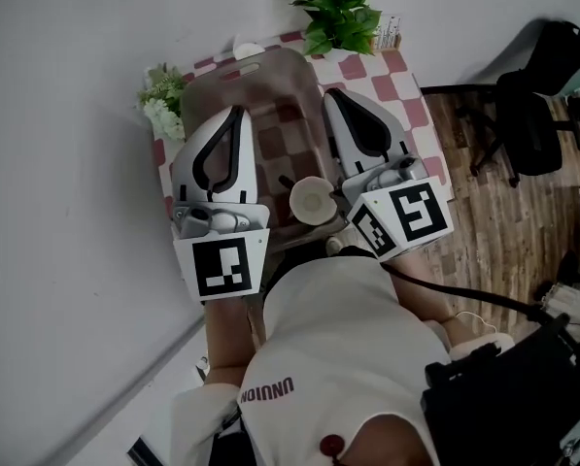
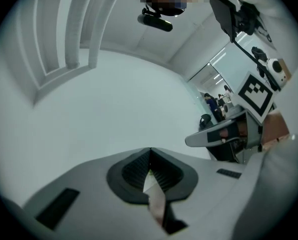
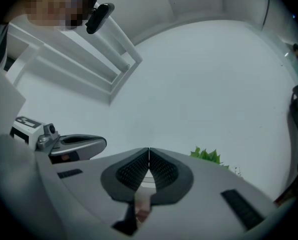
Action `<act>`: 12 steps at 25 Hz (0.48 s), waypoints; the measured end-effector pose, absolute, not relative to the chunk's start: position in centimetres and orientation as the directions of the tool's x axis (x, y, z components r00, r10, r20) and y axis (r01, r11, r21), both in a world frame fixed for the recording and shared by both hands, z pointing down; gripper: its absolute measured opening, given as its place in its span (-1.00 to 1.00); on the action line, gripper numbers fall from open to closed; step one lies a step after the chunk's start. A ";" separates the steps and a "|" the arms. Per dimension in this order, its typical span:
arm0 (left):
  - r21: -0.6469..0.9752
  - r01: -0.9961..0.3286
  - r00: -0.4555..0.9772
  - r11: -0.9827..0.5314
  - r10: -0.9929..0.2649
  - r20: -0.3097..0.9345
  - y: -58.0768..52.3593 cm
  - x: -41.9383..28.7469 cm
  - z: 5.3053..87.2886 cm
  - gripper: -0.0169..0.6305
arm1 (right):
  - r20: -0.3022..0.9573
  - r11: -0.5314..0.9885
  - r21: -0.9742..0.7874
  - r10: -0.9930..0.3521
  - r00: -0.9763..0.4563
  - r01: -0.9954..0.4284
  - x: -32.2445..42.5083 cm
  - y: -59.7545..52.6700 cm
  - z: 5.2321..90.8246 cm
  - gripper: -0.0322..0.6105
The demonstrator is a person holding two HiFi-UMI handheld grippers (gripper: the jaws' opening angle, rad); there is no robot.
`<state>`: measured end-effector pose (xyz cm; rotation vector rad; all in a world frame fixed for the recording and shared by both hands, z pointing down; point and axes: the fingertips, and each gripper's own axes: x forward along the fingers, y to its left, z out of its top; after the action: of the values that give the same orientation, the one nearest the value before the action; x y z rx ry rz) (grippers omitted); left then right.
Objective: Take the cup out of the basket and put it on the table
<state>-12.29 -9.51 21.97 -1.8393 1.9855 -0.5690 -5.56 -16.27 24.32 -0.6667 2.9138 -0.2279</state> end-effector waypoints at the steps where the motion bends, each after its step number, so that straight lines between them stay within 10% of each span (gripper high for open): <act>1: -0.526 -0.850 -0.046 0.032 -0.999 0.014 -10.1 -12.4 22.4 -0.91 | -0.102 0.885 -0.180 -0.451 -0.886 -0.430 -5.6 -16.6 24.4 -0.84; 12: -0.236 -0.941 0.209 -0.244 -0.964 0.164 -14.1 -13.3 29.5 -0.88 | -0.072 0.842 -0.184 -0.526 -0.848 -0.507 -5.8 -18.2 25.0 -0.84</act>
<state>-13.35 -14.15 29.46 -2.3749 1.8771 -0.4253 -5.81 -18.17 25.02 -0.8157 2.8997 -0.2402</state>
